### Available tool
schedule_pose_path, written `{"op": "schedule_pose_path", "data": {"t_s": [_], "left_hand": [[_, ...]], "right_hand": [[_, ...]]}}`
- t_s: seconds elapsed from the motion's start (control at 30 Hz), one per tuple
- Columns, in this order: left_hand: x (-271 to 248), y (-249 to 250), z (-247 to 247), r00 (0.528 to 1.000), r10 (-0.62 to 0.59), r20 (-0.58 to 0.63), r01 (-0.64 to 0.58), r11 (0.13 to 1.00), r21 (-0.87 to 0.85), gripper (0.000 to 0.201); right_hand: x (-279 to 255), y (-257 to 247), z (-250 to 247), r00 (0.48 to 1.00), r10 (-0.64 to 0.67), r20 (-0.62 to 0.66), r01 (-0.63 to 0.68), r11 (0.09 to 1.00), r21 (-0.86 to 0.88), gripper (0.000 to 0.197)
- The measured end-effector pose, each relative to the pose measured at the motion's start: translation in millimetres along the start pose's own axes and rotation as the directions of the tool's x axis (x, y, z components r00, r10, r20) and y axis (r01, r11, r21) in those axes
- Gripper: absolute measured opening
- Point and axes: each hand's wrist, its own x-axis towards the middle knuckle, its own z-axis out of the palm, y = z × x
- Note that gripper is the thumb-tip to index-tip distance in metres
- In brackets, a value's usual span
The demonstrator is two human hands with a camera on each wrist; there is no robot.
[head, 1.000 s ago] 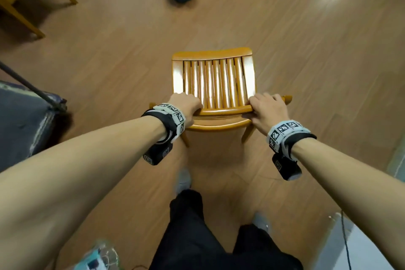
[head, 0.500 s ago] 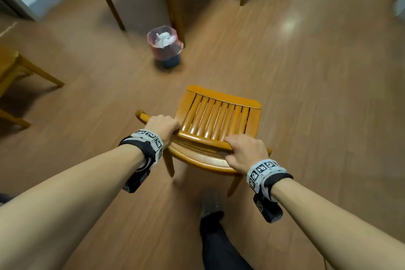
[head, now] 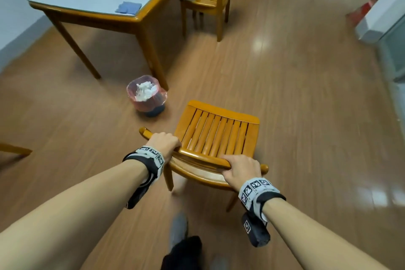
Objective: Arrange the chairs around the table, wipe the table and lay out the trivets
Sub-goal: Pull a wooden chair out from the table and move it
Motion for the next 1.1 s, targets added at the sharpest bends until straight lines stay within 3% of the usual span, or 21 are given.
{"op": "schedule_pose_path", "data": {"t_s": [0.37, 0.57, 0.7, 0.9, 1.1], "left_hand": [[209, -100, -105, 0.969, 0.191, -0.154, -0.195, 0.981, -0.014, 0.019], [320, -118, -186, 0.906, 0.3, -0.298, -0.311, 0.95, 0.012, 0.024], [389, -118, -251, 0.886, 0.34, -0.314, -0.344, 0.938, 0.044, 0.023], [433, -119, -286, 0.926, 0.316, -0.204, -0.313, 0.949, 0.051, 0.021], [455, -120, -308, 0.944, 0.285, -0.167, -0.279, 0.959, 0.057, 0.018]], "right_hand": [[206, 16, -92, 0.962, 0.272, -0.009, -0.271, 0.961, 0.047, 0.007], [316, 68, -170, 0.945, 0.29, -0.152, -0.274, 0.955, 0.117, 0.015], [388, 111, -227, 0.933, 0.282, -0.222, -0.261, 0.958, 0.121, 0.017], [431, 138, -261, 0.967, 0.191, -0.167, -0.172, 0.978, 0.121, 0.019], [452, 146, -277, 0.97, 0.201, -0.139, -0.18, 0.972, 0.149, 0.015]]}}
